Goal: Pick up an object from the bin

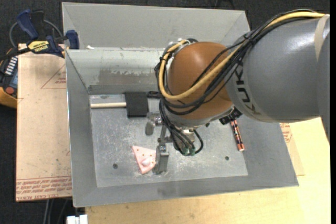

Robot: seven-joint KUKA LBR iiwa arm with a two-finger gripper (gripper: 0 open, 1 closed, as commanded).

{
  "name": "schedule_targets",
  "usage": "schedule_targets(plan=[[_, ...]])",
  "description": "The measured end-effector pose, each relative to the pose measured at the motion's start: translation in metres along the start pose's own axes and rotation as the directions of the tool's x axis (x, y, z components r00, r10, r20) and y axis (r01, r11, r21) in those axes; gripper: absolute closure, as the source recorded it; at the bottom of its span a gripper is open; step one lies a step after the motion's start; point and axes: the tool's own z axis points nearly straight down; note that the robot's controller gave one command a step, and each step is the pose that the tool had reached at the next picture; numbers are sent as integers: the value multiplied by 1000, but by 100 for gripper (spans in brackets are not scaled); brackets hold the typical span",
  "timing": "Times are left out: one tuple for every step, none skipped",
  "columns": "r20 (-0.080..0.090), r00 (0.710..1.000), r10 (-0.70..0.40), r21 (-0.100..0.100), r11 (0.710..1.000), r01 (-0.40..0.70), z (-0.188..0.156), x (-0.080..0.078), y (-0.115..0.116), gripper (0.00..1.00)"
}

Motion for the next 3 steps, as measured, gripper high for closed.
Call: schedule_targets(plan=[[7, 1000, 5, -1, 1000, -5, -4, -2, -1, 0], [8, 951, -309, 0, 951, 309, 77, -2, -9, 0], [6, 935, -354, -1, 935, 354, 72, 3, -7, 0]])
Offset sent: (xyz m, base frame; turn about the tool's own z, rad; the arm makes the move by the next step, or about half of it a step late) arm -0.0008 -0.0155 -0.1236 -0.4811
